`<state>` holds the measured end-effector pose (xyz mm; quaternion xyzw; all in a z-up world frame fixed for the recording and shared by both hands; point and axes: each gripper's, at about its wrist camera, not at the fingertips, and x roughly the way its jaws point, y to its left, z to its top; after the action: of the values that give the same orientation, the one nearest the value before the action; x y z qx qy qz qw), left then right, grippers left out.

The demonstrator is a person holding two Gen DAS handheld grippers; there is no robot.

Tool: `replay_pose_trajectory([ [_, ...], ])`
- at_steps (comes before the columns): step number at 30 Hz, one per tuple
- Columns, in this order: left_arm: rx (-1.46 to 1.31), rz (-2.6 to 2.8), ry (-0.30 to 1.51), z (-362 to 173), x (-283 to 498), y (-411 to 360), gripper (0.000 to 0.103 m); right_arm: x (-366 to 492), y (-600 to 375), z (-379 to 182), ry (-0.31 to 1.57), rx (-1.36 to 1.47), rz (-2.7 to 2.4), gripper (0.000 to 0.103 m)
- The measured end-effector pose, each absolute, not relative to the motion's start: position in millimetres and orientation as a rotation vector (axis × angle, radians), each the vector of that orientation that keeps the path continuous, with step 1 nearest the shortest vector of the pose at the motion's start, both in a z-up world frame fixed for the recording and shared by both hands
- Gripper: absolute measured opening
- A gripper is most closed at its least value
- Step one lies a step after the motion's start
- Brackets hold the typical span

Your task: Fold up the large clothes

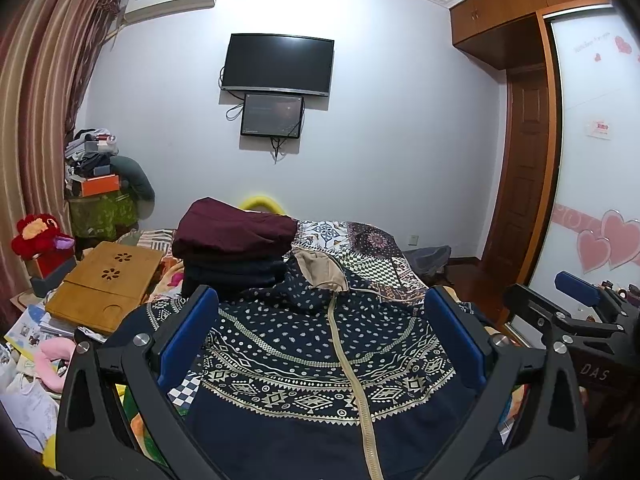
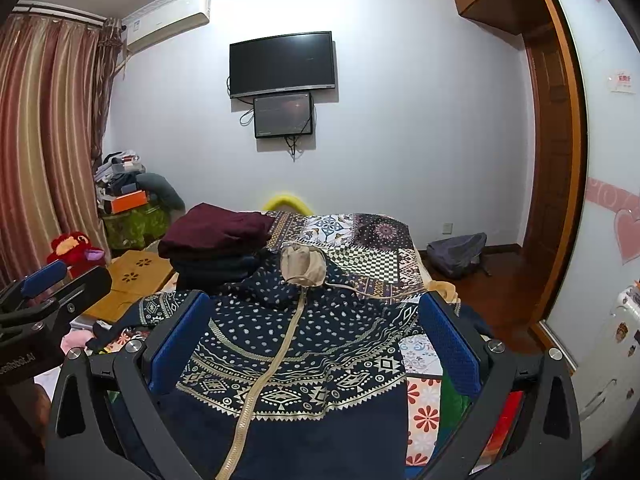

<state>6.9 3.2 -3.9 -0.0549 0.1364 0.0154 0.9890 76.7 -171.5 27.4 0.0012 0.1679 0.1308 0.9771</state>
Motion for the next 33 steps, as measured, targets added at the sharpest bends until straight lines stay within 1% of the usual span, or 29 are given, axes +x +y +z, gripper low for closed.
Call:
replay_pose_trajectory([
  [33,-0.131,0.054,0.28,-9.0,12.2,10.3,0.103,81.2,-166.1,28.3,0.352,-0.013,0.287,0.103],
])
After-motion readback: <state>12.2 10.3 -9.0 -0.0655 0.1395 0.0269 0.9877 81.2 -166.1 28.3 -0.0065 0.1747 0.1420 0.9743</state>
